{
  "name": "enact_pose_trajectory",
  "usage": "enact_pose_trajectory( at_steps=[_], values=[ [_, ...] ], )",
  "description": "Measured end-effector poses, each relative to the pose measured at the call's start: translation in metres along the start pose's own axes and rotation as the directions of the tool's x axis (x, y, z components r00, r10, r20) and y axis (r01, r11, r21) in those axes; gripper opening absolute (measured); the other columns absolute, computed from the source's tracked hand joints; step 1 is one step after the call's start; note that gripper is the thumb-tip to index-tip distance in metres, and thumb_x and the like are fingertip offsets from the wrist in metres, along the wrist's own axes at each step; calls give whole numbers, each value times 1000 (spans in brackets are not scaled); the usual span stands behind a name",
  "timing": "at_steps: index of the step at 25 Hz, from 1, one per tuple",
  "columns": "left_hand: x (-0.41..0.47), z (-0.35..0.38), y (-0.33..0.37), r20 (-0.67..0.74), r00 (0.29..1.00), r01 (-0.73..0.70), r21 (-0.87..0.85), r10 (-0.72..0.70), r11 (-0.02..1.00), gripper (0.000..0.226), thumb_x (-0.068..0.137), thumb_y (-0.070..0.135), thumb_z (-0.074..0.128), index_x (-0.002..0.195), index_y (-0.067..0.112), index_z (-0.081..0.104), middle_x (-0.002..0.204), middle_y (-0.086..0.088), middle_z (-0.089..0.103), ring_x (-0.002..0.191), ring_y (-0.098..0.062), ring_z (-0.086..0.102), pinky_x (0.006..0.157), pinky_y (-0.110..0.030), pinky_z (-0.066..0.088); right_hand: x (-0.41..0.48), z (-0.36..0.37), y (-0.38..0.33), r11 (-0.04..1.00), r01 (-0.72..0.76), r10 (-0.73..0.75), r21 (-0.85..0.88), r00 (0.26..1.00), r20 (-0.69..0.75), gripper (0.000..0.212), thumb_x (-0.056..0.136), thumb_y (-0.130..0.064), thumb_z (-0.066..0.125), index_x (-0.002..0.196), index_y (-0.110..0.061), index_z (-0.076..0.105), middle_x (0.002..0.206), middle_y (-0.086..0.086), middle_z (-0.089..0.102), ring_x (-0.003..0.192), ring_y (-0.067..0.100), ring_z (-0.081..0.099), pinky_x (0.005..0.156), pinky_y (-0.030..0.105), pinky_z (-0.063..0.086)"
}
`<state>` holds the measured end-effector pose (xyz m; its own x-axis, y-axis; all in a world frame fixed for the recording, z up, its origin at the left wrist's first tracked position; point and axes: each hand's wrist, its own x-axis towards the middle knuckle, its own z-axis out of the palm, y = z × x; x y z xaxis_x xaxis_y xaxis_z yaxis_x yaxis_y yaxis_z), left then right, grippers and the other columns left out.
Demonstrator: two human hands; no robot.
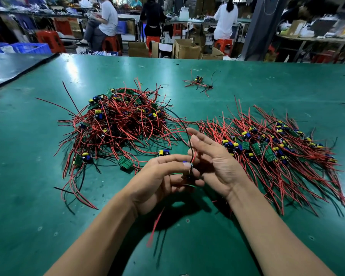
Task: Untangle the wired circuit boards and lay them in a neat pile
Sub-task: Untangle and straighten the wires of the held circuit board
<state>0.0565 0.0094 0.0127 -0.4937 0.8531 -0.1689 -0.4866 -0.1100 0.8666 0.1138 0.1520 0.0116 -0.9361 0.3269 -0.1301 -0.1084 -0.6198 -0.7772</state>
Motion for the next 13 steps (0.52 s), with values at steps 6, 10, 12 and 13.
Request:
enact_pose_trajectory(
  at_steps=[6, 10, 12, 13],
  values=[
    [5, 1, -2, -149, 989, 8, -45, -15, 999, 14, 73, 15, 67, 82, 5, 71, 70, -14, 63, 54, -24, 64, 53, -28, 56, -2, 1, 1, 980, -85, 94, -181, 995, 43, 24, 76, -38, 76, 93, -21, 78, 72, -1, 54, 49, 8, 51, 40, 22, 46],
    [2, -3, 3, -92, 991, 92, -102, -102, 991, 13, 74, 20, 67, 72, 10, 75, 63, -6, 60, 49, -17, 58, 50, -25, 52, -8, 1, 1, 952, -203, 252, -228, 943, 216, 33, 84, -43, 70, 102, -17, 78, 65, 1, 57, 52, 11, 60, 50, 28, 55],
    [0, -6, 5, -47, 994, 90, -120, -96, 989, 13, 76, 19, 66, 73, 12, 76, 61, -3, 59, 48, -16, 57, 49, -26, 51, -9, 2, 3, 979, -129, 168, -160, 951, 259, 19, 84, -29, 71, 96, -15, 78, 66, 5, 59, 54, 16, 63, 50, 32, 56],
    [0, -6, 5, -25, 995, 93, -126, -97, 988, 13, 75, 20, 67, 73, 12, 76, 61, -3, 59, 47, -16, 56, 49, -26, 50, -9, 3, 4, 988, -93, 121, -121, 961, 249, 14, 85, -24, 70, 92, -15, 78, 66, 6, 58, 53, 18, 63, 49, 34, 56]
  ],
)
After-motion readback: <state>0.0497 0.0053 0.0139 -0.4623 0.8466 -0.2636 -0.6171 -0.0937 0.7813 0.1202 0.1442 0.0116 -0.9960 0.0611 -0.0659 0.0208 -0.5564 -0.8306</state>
